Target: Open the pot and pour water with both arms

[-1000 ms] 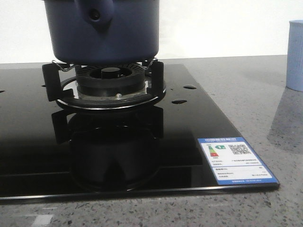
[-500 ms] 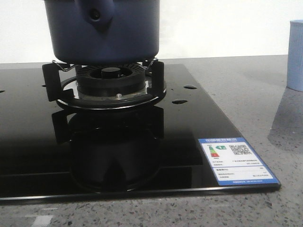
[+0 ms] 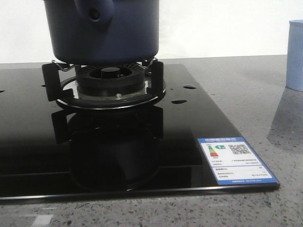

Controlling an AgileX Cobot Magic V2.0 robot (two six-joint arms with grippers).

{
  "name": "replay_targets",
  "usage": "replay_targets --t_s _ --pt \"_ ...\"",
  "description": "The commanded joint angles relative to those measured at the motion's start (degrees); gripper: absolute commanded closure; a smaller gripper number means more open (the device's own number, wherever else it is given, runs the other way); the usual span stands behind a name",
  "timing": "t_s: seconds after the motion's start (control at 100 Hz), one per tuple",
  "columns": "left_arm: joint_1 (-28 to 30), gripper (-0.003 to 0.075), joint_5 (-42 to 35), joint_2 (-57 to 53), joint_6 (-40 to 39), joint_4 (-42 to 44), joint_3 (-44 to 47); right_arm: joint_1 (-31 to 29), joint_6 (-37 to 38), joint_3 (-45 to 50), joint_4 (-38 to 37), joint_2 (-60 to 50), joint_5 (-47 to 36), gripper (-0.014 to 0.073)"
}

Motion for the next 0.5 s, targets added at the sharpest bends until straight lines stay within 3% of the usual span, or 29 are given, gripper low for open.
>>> replay_targets --t_s 0.0,0.49 --pt "-1.00 0.0207 -7.09 3.21 0.16 -0.34 -3.54 0.09 -0.72 -2.21 0.05 0.68 -4.53 0.0055" --pt "1.38 0.0162 -7.82 21.50 0.16 1.22 -17.70 0.09 -0.72 -2.21 0.05 0.68 -4.53 0.0055"
